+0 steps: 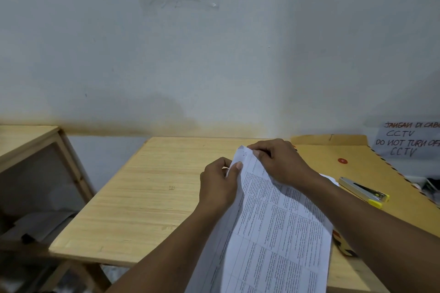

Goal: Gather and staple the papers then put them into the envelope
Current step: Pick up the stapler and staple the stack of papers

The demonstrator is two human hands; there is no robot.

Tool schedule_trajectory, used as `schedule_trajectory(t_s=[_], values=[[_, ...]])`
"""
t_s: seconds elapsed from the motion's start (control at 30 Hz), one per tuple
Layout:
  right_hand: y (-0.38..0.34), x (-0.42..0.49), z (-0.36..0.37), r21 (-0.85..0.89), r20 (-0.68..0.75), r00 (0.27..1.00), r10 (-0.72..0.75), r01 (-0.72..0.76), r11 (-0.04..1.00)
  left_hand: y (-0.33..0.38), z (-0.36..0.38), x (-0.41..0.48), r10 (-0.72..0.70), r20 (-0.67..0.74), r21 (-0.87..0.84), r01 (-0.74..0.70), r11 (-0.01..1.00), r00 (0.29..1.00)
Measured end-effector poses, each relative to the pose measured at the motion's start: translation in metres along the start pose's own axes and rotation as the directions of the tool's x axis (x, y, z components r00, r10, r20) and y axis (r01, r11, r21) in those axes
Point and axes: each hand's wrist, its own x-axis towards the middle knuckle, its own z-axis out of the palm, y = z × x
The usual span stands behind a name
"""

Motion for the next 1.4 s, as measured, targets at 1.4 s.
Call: schedule_trajectory(t_s=[1.4], values=[[0.123, -0.067, -0.075, -0.574, 0.071, 0.762, 0.643, -0.496, 0.652, -0.003, 0.060, 0.016, 0.097, 0.291, 0.052, -0.117, 0.992, 0.952]])
